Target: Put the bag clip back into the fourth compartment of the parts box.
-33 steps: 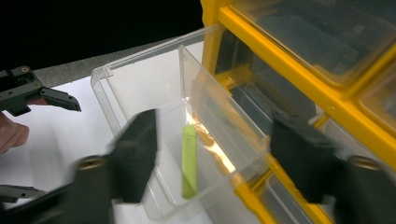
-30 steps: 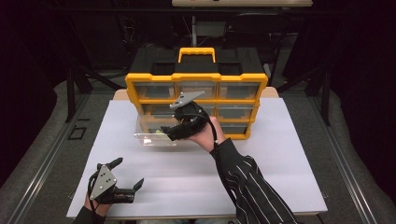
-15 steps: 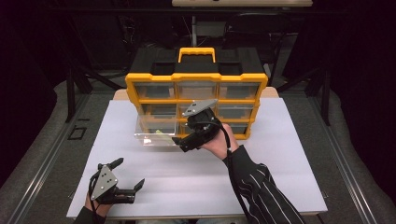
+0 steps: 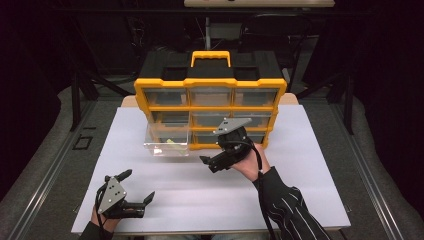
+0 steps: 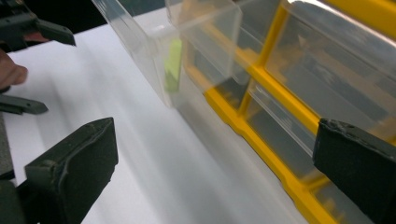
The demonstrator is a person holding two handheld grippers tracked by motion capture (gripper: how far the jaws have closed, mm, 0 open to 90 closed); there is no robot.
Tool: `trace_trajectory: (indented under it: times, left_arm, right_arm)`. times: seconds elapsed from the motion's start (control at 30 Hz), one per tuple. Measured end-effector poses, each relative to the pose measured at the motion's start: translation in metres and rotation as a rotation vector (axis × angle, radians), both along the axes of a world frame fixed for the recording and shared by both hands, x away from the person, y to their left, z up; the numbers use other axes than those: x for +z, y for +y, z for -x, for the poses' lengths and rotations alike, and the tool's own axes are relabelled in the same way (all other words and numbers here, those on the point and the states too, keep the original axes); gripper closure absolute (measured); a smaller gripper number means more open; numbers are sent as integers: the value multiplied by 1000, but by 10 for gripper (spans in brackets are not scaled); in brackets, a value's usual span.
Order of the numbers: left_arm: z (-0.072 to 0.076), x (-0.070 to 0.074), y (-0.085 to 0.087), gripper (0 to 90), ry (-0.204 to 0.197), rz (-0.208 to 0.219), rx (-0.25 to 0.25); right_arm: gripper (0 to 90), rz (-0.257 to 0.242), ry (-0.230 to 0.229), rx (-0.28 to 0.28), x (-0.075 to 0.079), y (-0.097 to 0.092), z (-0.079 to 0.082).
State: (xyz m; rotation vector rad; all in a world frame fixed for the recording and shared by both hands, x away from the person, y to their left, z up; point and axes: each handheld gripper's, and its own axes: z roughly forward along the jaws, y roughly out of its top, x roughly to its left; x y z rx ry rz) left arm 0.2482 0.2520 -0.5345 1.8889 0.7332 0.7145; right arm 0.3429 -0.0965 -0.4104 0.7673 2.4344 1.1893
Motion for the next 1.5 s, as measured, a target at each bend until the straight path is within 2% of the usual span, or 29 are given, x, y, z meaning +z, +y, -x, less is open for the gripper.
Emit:
trace_trajectory:
  times: [0.43, 0.6, 0.8, 0.9, 1.13, 1.43, 1.5]
  left_arm:
    - [-2, -1, -2, 1, 5, -3, 2]
    - [-3, -1, -3, 1, 5, -9, -3]
    - [-3, -1, -2, 1, 2, -5, -5]
    - [-2, -1, -3, 1, 2, -1, -4]
    - [-3, -1, -2, 1, 3, -2, -6]
    - [-4, -2, -4, 1, 10, -4, -11]
    - [-3, -2, -4, 1, 4, 7, -20]
  right_arm:
    - [0, -5, 1, -72, -20, -35, 14]
    - [0, -10, -17, -90, -27, -42, 19]
    - [0, -43, -29, -110, -39, -50, 27]
    - [0, -30, -32, -116, -45, -53, 31]
    - [0, -36, -53, -128, -59, -64, 42]
    - [0, -44, -54, -163, -83, -80, 54]
    - [0, -45, -75, -180, -87, -83, 58]
